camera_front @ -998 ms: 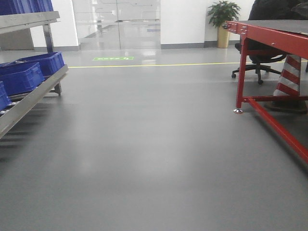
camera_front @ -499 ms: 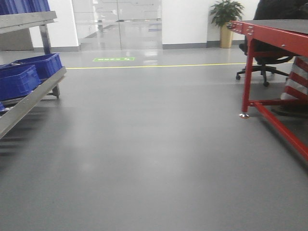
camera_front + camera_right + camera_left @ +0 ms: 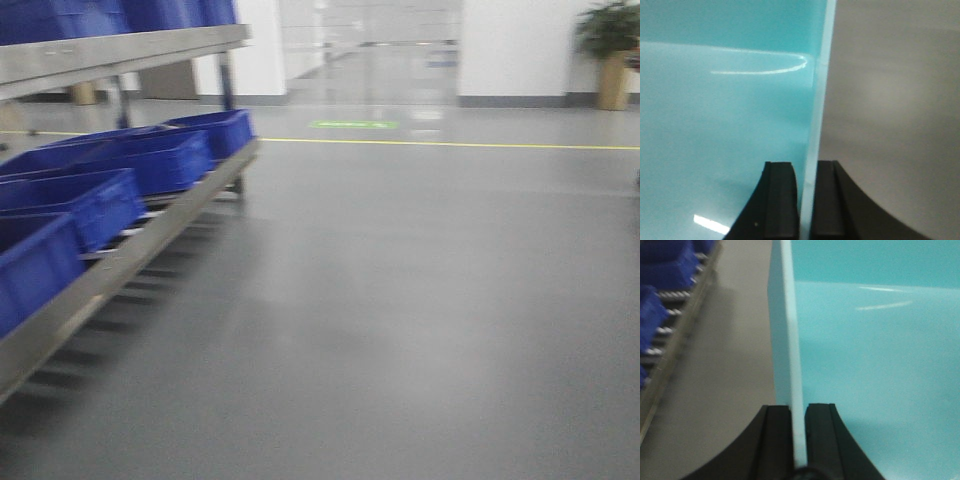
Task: Move two blue bins to right shelf middle
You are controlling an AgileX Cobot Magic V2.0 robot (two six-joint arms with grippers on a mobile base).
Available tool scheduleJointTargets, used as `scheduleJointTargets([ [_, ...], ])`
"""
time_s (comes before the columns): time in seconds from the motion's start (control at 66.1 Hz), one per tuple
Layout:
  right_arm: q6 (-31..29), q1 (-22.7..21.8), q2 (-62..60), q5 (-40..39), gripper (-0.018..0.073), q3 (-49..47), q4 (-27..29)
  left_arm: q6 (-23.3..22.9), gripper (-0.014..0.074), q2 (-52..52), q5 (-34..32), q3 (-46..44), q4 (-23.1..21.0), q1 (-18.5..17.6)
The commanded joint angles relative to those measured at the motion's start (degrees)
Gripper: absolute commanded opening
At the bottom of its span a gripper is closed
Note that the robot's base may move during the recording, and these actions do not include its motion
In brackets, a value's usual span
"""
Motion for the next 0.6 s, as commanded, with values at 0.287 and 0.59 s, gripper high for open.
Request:
scheduleJointTargets([
  [0.287,-0.60,0.41,-0.09,-2.70,-0.0166,-0.48,1.31,0.21,-0.0111,-0.74,-14.18,-0.85,-3.33,-0.55],
  [0.59,-0.60,0.41,-0.09,-2.70,-0.0166,-0.48,1.31,0.21,-0.0111,-0.74,-14.18,-0.85,-3.33,-0.55],
])
